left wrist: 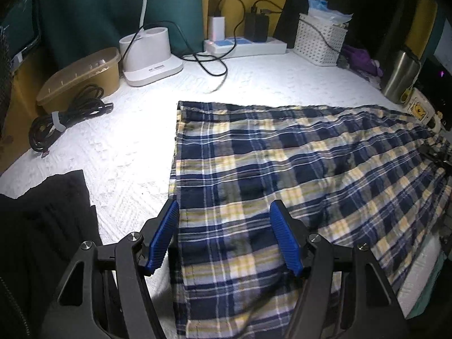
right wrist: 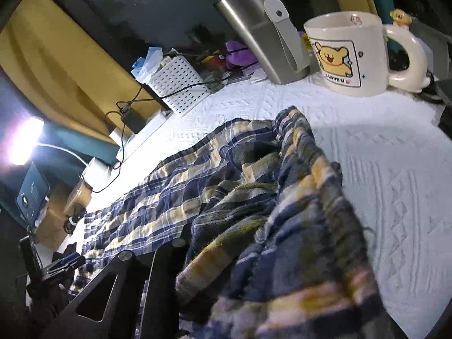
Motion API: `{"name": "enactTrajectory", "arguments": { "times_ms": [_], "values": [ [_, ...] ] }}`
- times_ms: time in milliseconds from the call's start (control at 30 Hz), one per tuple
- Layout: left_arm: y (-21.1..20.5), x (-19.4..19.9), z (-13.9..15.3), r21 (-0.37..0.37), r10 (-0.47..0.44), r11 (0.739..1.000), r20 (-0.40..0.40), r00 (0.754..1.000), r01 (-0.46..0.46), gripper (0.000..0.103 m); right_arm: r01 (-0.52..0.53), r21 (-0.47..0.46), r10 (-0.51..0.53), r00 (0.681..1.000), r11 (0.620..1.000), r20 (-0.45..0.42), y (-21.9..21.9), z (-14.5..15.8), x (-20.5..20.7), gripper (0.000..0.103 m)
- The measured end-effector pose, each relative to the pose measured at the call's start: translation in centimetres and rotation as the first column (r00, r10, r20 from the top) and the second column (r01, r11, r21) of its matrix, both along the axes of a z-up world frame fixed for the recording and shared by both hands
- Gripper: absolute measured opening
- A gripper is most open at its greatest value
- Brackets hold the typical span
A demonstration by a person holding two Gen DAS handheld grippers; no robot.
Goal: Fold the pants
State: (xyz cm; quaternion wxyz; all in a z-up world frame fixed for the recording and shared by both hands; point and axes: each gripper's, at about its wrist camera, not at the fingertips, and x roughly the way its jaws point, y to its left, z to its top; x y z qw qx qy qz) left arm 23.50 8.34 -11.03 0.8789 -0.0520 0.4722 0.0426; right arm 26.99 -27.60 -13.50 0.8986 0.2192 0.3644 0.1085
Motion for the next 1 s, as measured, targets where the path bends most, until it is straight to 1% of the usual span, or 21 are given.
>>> {"name": "enactTrajectory", "arguments": {
  "times_ms": [133,200,367,633,1000],
  "values": [
    [0.6,0.6,-0.9,0.011,-0.001,1.000,-0.018,1.000,0.002,0.067,0.005,-0.028,-0.004,1.000,1.000,0.021,0.3,1.0,-0.7,0.021],
    [0.8,0.8,-1.0,0.024,-0.001,1.000,-0.022,1.000,0.001,0.067,0.005,-0.041,-0.004,0.999,0.999,0.032,0.5,1.5,-1.0,0.021],
    [1.9,1.0,-0.8,0.025,0.017,1.000,-0.019,1.000,-0.016,0.067,0.008,-0.074,-0.003,0.998,0.997,0.059,1.3,2.8,-1.7,0.018],
    [2.6,0.4,1.1,-0.008,-0.012,1.000,0.056,0.998,0.012,0.067,0.010,-0.122,0.001,0.996,0.992,0.091,3.1,5.1,-2.5,0.018],
    [3.7,-0.9,3.5,-0.019,-0.040,0.999,0.145,0.989,0.043,0.067,-0.007,-0.190,0.032,0.991,0.982,0.126,6.6,8.1,-3.4,0.018]
  ]
}}
